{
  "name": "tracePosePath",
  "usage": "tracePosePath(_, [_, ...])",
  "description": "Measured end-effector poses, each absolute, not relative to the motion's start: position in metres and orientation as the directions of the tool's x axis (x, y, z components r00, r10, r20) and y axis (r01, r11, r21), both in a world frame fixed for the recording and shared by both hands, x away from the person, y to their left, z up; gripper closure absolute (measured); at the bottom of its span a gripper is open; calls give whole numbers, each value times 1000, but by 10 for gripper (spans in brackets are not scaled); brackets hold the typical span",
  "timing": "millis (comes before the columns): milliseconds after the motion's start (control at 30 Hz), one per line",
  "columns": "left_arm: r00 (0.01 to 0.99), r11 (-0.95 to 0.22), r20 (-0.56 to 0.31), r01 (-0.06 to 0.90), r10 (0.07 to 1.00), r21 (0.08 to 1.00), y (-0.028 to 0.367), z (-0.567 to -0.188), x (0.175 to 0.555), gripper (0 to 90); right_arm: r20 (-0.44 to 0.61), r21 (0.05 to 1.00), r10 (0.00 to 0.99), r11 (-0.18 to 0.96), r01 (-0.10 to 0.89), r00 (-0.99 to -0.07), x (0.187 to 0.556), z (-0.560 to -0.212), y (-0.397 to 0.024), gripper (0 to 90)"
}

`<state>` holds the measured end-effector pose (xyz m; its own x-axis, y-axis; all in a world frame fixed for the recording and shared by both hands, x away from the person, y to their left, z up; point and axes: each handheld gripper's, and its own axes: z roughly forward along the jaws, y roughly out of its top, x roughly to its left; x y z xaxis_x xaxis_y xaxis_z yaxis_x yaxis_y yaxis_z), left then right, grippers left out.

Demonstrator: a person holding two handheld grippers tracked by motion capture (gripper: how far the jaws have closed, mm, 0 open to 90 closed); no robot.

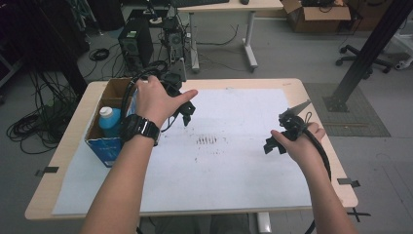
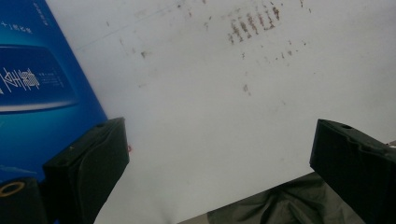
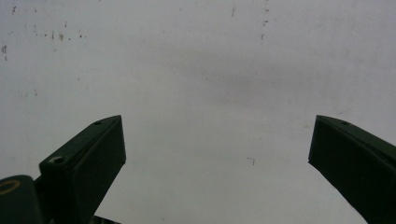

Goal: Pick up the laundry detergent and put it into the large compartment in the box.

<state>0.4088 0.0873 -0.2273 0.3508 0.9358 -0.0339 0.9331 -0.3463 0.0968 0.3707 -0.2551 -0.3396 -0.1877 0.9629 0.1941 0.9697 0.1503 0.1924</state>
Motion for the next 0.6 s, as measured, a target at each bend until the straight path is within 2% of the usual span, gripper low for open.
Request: tracePosePath(600, [355,-350,-42,932,934,92,87,-230,408,49,196,190,962,151,970,-188,369,-341,-255,40])
